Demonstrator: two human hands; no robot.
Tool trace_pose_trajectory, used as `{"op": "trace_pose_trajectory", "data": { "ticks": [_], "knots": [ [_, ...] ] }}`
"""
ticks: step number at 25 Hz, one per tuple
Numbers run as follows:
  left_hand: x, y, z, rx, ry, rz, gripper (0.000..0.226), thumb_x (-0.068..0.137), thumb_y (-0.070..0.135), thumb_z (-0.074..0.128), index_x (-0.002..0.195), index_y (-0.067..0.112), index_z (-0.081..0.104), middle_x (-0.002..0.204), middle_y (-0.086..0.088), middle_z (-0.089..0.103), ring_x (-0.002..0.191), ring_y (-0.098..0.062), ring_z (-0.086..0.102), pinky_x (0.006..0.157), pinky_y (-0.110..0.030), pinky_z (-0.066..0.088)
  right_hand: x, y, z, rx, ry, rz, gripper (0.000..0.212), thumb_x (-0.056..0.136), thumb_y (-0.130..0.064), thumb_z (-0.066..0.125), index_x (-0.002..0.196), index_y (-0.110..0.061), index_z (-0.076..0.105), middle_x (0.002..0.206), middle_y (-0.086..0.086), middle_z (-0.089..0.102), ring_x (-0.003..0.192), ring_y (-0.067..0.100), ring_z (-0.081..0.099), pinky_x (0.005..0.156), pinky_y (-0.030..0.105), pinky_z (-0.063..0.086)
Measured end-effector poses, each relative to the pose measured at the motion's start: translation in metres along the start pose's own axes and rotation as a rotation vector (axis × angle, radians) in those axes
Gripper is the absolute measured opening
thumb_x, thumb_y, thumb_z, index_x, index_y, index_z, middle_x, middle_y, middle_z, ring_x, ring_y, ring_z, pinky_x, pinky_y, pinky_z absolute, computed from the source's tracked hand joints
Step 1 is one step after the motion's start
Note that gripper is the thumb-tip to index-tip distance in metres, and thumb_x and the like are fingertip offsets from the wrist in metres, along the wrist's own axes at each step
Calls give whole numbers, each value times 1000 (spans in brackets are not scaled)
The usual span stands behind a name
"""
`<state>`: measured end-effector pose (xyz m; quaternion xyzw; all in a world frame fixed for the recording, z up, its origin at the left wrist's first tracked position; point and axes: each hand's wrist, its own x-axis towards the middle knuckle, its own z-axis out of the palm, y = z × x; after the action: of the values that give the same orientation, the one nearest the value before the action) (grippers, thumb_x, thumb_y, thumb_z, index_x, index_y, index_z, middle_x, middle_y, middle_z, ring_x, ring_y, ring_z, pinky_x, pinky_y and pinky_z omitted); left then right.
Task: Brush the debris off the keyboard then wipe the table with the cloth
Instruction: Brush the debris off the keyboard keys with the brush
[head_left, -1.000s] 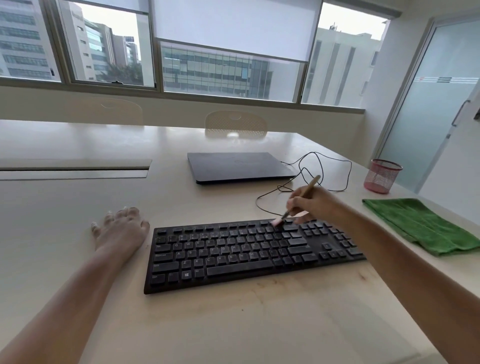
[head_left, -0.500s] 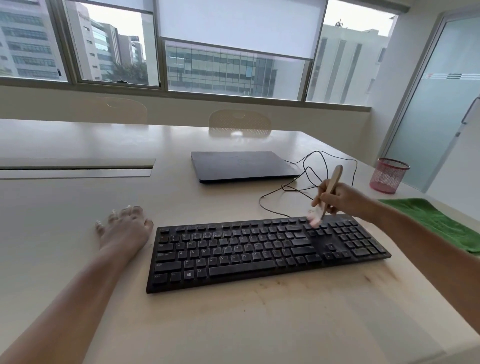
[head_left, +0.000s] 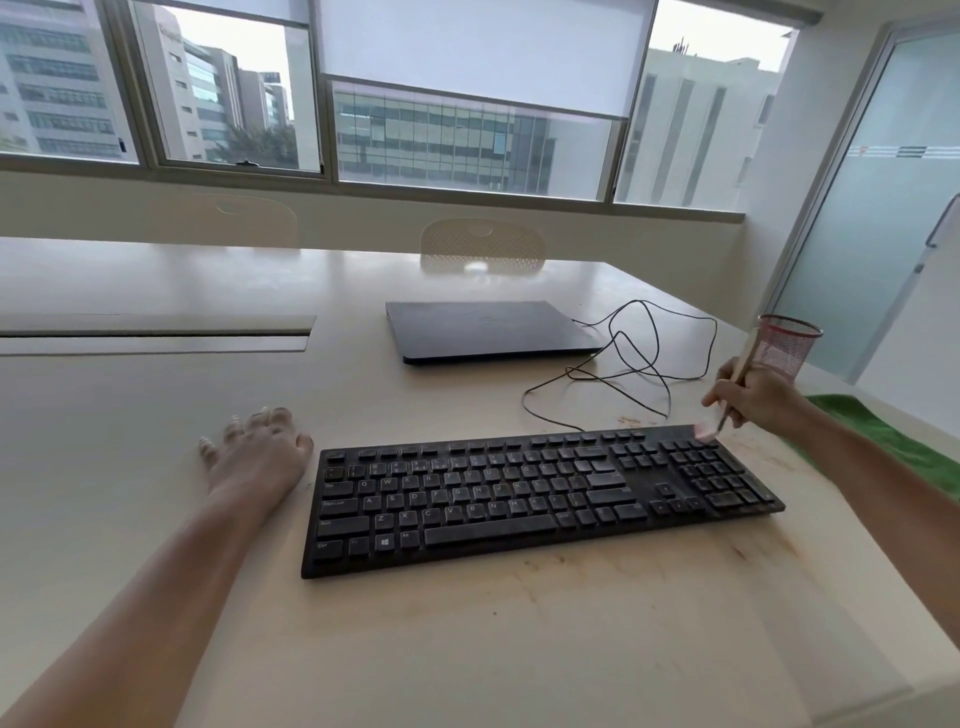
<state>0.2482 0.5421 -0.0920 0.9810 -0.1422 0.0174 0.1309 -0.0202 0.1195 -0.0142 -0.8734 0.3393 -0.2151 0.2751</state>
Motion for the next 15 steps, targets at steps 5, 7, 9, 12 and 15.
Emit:
{"op": "trace_pose_trajectory", "data": {
  "ticks": [5,7,9,12,15],
  "knots": [
    [0,-1,1,-11,4,8,45,97,33,30,137,13,36,152,-8,27,141,-32,19,112,-57,12,-4,-20,7,42,-36,-66,16,93,-4,49,80,-13,49,79,9,64,59,20,53,48,19,50],
    [0,-1,0,-13,4,7,45,97,32,30,137,13,36,152,-8,27,142,-32,18,113,-56,11,-6,-22,8,-12,-100,-21,17,93,-4,50,80,-14,49,80,10,64,61,21,54,52,24,50],
    [-1,0,1,-11,-3,9,44,97,32,30,137,13,37,152,-8,27,142,-32,18,113,-56,11,-4,-18,0,-54,-56,60,13,93,-8,52,81,-13,49,83,11,63,64,21,56,56,27,51],
    [0,-1,2,1,-2,3,44,97,33,30,136,13,36,152,-8,27,142,-32,18,113,-56,12,-3,-32,0,210,-78,100,4,94,-9,52,90,-7,52,85,14,62,59,17,62,49,20,54],
    [1,-2,1,0,-2,10,45,97,34,30,137,13,36,151,-8,28,141,-32,18,113,-56,12,-5,-35,13,153,-201,80,10,94,-13,52,89,-5,54,77,11,63,53,10,62,49,18,51]
  ]
}}
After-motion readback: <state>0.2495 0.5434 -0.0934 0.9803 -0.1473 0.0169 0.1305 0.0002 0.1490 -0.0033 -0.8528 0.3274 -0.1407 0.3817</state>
